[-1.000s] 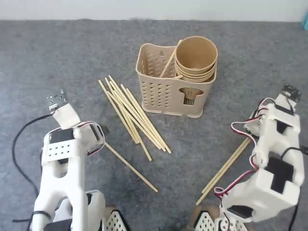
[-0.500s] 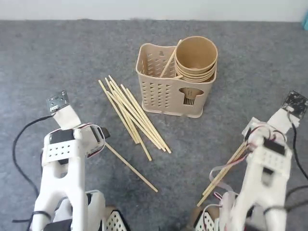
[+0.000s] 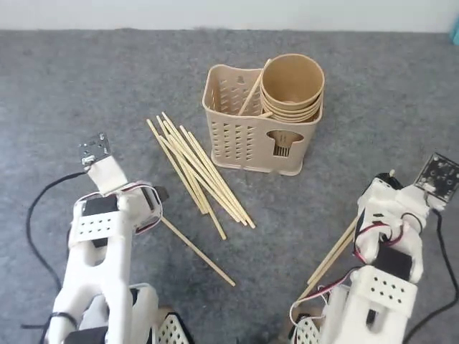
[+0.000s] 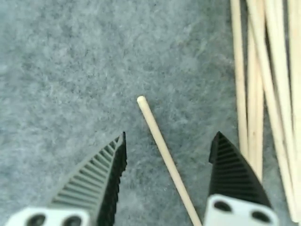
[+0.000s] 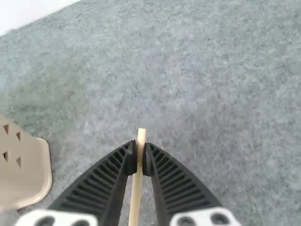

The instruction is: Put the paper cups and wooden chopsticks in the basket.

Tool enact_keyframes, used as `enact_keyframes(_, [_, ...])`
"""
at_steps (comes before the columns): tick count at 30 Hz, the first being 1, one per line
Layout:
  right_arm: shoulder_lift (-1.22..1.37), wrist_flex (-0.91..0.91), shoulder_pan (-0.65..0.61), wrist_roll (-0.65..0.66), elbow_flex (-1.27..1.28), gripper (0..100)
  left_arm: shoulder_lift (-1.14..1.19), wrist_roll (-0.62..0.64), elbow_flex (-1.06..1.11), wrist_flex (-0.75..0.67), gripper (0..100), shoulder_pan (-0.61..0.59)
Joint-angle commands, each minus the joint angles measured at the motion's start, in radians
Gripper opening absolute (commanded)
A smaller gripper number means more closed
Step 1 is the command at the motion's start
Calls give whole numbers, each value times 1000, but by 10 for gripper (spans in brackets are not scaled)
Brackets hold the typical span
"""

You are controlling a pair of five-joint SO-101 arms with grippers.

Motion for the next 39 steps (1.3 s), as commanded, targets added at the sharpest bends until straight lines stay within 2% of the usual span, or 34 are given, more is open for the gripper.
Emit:
enact_keyframes(1, [-38,-10,-12,25,-3,8,129,0,-67,-35,235,8])
enact_keyframes(5, [-38,-7,-7,25,-3,8,361,0,-194,-12,157,5])
enact_keyframes(9, [-41,16,-7,25,-6,8,497,0,-306,48,148,5])
enact_keyframes(16, [-53,16,-5,25,-3,8,529,0,-340,46,139,31])
enact_keyframes(18, [-53,16,-5,26,-3,8,531,0,-340,46,89,41])
enact_keyframes(20, [-53,18,-4,26,-3,8,531,-3,-338,43,6,49])
enact_keyframes(26, [-53,18,28,26,-3,8,522,-6,-334,43,13,60])
enact_keyframes(31, [-54,18,33,26,-32,8,503,-6,-374,104,13,55])
enact_keyframes(35, [-54,27,24,83,-103,8,377,-6,-435,195,13,55])
enact_keyframes(39, [-54,107,-15,110,-239,8,150,-6,-495,273,13,61])
